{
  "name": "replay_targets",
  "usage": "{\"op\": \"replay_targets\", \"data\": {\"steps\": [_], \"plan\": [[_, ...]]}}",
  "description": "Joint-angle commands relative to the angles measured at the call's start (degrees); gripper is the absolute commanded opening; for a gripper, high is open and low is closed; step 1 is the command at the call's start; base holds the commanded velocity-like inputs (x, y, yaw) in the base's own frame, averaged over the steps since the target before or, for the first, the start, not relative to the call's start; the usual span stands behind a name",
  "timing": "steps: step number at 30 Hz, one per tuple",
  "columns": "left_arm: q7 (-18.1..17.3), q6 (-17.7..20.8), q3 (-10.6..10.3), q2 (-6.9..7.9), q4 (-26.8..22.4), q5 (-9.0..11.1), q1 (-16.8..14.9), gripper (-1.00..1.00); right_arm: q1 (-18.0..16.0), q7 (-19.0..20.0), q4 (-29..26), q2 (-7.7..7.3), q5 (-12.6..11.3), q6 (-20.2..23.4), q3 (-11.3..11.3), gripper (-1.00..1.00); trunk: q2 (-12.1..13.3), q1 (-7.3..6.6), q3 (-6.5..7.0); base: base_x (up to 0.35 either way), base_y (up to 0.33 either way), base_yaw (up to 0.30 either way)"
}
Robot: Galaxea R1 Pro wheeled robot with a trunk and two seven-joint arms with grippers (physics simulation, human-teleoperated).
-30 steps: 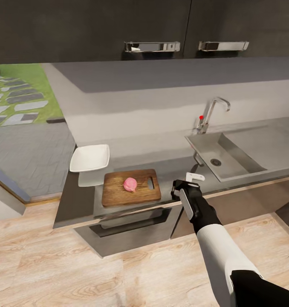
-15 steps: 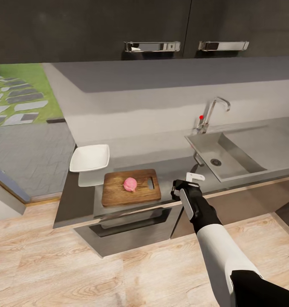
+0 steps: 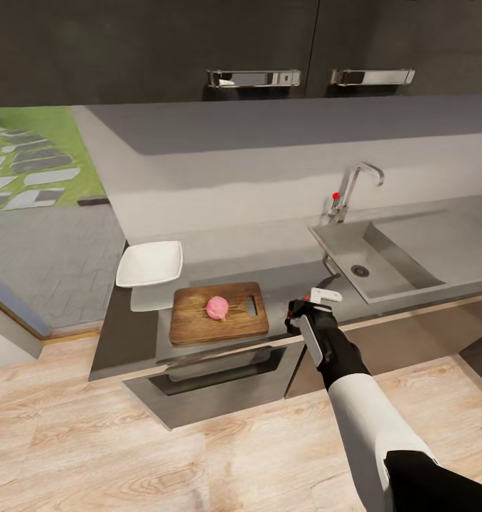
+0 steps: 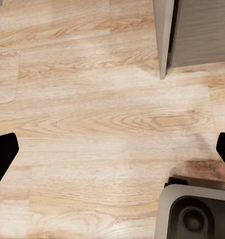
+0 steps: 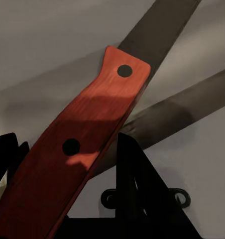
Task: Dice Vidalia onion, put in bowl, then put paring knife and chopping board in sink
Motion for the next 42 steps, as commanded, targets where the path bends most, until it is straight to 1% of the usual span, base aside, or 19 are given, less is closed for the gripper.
{"op": "replay_targets", "data": {"steps": [1,32,39,42], "plan": [[0.44,-0.18,-0.32,0.09,-0.10,0.30,-0.02,1.00,-0.01,-0.25,0.97,0.05,-0.20,0.62,-0.12,-1.00,-0.08,0.05,-0.04,0.000,0.000,0.000],[0.44,-0.18,-0.32,0.09,-0.10,0.30,-0.02,1.00,-0.01,-0.71,0.79,0.05,-0.20,0.57,-0.10,-1.00,-0.08,0.05,2.70,0.000,0.000,0.000],[0.44,-0.18,-0.32,0.09,-0.08,0.29,-0.02,1.00,-0.01,-6.04,0.49,0.05,-0.13,0.07,0.29,-1.00,-0.08,0.05,3.33,0.000,0.000,0.001],[0.42,-0.18,-0.32,0.05,0.34,0.30,-0.02,1.00,-0.01,-6.31,0.33,0.05,-0.12,-0.65,0.41,-1.00,-0.08,0.05,3.60,0.000,0.000,0.046]]}}
